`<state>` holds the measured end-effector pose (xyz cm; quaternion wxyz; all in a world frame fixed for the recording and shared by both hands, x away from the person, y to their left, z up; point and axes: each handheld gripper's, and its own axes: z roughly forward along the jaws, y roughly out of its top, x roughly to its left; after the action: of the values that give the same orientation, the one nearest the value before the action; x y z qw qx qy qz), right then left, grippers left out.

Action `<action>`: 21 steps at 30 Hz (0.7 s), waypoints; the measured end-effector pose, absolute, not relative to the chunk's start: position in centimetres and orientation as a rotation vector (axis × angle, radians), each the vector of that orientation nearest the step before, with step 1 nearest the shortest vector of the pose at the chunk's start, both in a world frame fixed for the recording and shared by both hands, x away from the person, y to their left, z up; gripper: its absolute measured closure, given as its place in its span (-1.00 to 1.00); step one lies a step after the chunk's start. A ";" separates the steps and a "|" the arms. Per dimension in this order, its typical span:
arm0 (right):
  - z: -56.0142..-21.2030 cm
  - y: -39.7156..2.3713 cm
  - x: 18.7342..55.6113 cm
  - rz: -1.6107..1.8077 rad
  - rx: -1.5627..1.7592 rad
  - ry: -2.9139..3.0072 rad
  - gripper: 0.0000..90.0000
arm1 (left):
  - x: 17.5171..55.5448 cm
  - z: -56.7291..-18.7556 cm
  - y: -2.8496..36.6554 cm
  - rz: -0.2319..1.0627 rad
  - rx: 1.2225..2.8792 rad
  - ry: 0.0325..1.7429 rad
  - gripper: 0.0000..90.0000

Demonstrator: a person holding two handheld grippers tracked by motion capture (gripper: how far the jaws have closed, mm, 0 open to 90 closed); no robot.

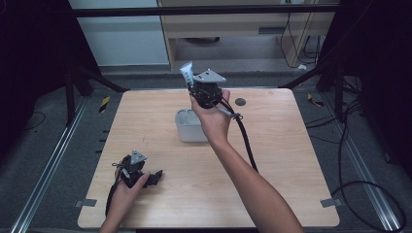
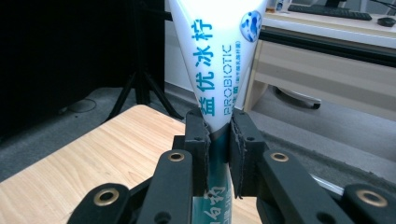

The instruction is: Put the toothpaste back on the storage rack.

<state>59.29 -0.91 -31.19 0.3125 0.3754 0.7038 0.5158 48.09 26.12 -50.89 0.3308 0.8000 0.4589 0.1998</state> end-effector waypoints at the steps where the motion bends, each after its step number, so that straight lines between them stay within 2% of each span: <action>1: -31.6 -0.9 59.5 1.366 0.998 1.853 0.76 | 48.1 -50.9 26.1 0.522 2.092 1.200 -1.00; 21: -35.5 -0.4 59.8 1.377 1.044 1.848 0.76 | 48.1 -50.9 26.1 0.524 2.097 1.196 -1.00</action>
<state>59.81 -0.38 -35.55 0.3009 0.3936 0.6966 0.5189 48.10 26.15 -50.87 0.3293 0.8014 0.4573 0.2002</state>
